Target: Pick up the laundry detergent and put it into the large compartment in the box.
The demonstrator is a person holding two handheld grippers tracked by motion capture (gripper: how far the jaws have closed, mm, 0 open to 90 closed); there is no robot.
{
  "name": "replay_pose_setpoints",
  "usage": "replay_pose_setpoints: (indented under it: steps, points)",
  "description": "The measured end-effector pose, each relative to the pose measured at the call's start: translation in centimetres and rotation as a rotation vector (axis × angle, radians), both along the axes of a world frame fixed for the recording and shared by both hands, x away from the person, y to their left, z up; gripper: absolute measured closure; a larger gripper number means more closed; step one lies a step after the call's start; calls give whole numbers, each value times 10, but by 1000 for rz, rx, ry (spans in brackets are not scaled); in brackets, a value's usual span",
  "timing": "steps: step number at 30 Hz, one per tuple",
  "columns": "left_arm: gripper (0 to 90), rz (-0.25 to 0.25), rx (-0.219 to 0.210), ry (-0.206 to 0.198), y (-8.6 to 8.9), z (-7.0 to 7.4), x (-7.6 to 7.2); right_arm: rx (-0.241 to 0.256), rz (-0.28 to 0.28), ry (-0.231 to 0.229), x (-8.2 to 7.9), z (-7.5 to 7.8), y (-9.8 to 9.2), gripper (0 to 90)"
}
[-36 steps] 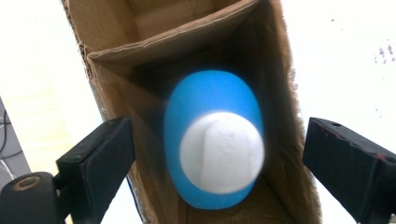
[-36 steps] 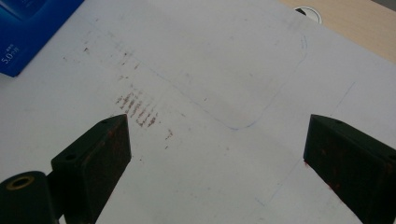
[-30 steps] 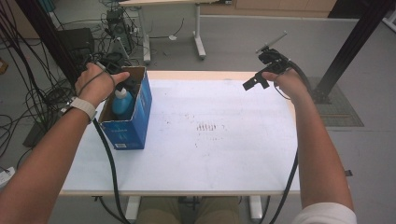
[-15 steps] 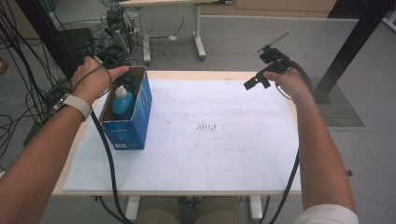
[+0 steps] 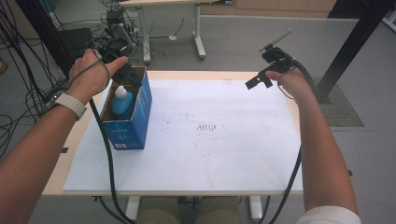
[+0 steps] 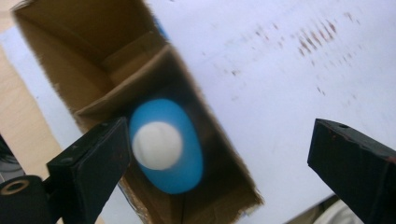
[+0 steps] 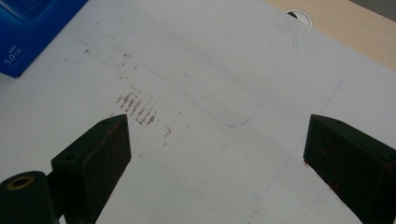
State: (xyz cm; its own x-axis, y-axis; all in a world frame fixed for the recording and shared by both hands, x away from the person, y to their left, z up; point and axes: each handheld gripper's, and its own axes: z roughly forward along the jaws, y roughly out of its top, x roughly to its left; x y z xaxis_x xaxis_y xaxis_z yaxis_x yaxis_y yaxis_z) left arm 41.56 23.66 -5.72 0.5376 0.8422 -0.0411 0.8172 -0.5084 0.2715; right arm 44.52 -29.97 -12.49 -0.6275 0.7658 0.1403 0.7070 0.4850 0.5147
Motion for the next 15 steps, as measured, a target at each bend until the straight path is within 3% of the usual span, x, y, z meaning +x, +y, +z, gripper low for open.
replay_pose_setpoints:
  steps: [7, 15]
  points:
    - [62, -105, 22, -5, -21, 10, -4, 0, 1, 3, -1, -1, 0, 74]
    - [64, -239, 20, -26, -32, 24, -6, -4, -1, 3, -4, 1, -2, 74]
